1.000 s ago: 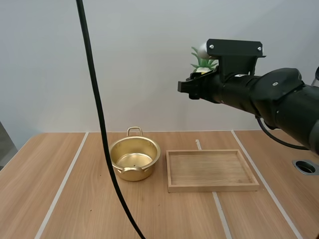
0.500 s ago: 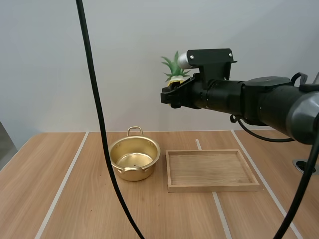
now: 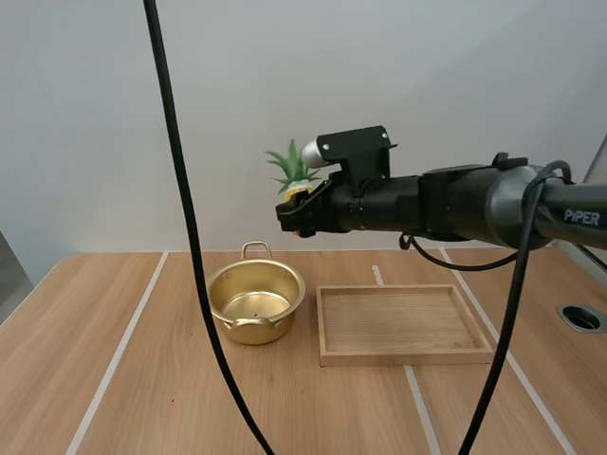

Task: Open the pot, put the pineapple inside, and close it

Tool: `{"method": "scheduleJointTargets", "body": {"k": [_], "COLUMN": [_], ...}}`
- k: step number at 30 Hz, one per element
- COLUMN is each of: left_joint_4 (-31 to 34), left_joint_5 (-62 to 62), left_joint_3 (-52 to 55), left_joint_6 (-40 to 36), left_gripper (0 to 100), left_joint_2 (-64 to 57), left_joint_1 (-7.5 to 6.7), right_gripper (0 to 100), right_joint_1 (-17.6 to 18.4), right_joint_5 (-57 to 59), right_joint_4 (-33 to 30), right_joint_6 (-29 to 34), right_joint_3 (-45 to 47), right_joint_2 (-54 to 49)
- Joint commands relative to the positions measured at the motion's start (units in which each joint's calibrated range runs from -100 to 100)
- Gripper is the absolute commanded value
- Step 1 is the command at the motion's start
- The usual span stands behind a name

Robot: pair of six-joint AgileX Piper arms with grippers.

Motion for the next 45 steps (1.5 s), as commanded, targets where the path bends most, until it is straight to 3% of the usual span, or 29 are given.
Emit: {"method": "scheduleJointTargets", "body": {"k": [1,11,27,38,45], "left_joint_4": [-0.5,-0.5,-0.5,-0.5,-0.5], "left_joint_5": [-0.6,-0.6,-0.6,-0.6,-0.6], "left_joint_3": [-0.4,-0.4,-0.4,-0.4,-0.4], "left_joint_6": [-0.4,-0.4,-0.4,-0.4,-0.4], "left_gripper": [0,0,0,0,0], "left_joint_2": [-0.4,-0.4,-0.4,-0.4,-0.4], "left_joint_1": [0.03,0.03,0.03,0.03,0.1], "right_gripper": [0,0,0,0,0], "right_joint_1": [1.1,4.7,4.9,4.9,6.1], "right_joint_5": [1.0,0.8,4.0,6.7,6.8], "right_joint_4": [1.1,3.7,5.0,13.0,13.2], "right_joint_6": [-1.5,-3.9,-3.9,-3.9,-3.9], "right_joint_3": [-0.5,-0.5,-0.5,-0.5,-1.0], "right_joint_2": [1.4,8.7,20.5,27.2,30.4]}}
